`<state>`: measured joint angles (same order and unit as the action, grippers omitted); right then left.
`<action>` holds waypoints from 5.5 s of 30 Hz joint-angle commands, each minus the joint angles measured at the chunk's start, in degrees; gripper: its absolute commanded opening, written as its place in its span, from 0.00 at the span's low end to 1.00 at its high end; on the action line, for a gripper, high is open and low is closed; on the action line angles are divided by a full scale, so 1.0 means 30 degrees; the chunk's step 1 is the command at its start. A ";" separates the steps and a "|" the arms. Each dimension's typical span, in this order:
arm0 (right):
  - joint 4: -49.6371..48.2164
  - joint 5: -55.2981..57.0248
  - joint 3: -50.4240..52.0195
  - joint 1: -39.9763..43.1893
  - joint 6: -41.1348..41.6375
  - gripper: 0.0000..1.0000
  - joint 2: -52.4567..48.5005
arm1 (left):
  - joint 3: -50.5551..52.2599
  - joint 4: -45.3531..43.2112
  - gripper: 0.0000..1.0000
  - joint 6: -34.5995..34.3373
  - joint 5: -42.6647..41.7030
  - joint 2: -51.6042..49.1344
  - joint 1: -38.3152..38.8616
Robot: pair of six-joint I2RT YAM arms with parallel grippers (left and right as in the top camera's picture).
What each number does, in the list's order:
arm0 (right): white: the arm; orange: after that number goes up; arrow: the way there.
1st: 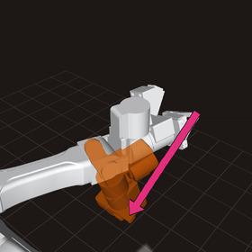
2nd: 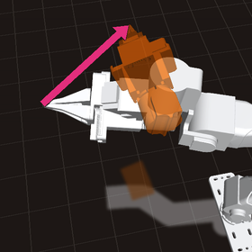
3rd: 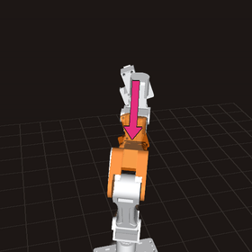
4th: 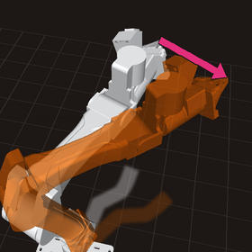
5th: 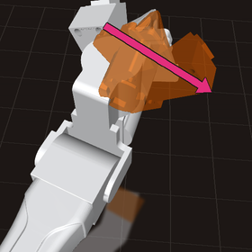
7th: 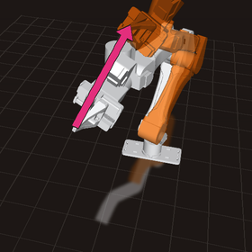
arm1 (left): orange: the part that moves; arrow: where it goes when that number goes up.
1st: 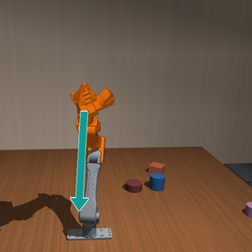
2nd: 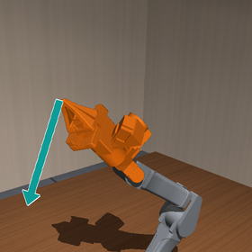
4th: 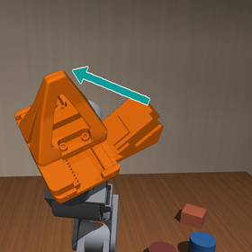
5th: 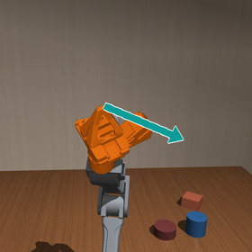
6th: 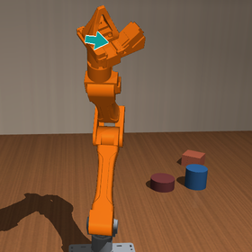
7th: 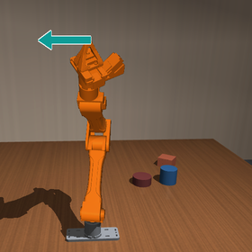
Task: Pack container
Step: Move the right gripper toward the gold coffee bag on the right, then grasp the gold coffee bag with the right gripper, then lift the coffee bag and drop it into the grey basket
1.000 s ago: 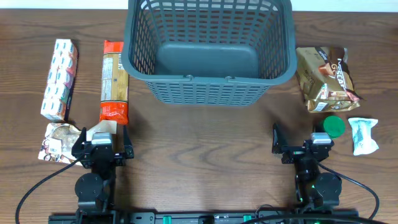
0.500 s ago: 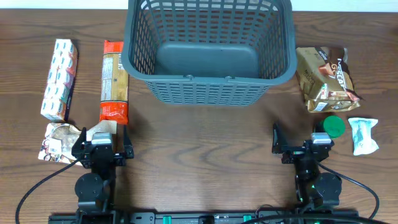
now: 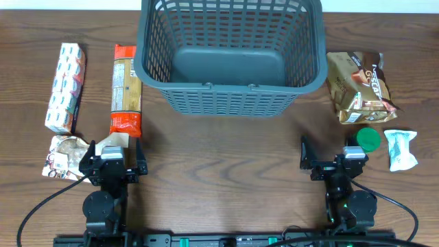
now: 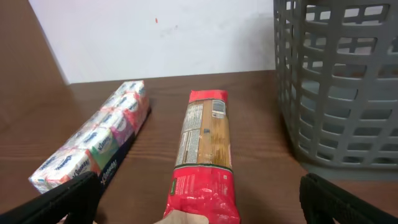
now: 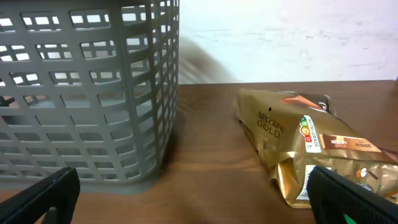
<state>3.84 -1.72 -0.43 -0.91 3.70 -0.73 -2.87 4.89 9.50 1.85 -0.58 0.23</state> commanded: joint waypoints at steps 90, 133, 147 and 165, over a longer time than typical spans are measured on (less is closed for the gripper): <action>2.0648 -0.1530 -3.4563 0.6302 -0.7679 0.99 -4.5732 | 0.0619 0.0197 0.99 0.0328 0.0029 0.0117 0.0073; 2.2935 -0.3242 -4.7422 0.2980 -0.5166 0.01 -3.1132 | 0.0619 0.0197 0.98 0.0328 0.0029 0.0117 0.0073; 2.4188 -0.1858 -4.7422 -0.6594 -1.1431 0.01 -3.4330 | 0.0619 0.0197 0.99 0.0328 0.0029 0.0117 0.0073; 2.3722 -0.3548 -4.7422 -0.6732 -1.1890 0.01 -4.2767 | 0.0619 0.0197 0.98 0.0328 0.0029 0.0117 0.0073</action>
<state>75.37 -8.67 -141.43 -20.93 -31.73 -128.03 -2.63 4.45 9.52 1.67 -0.58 0.23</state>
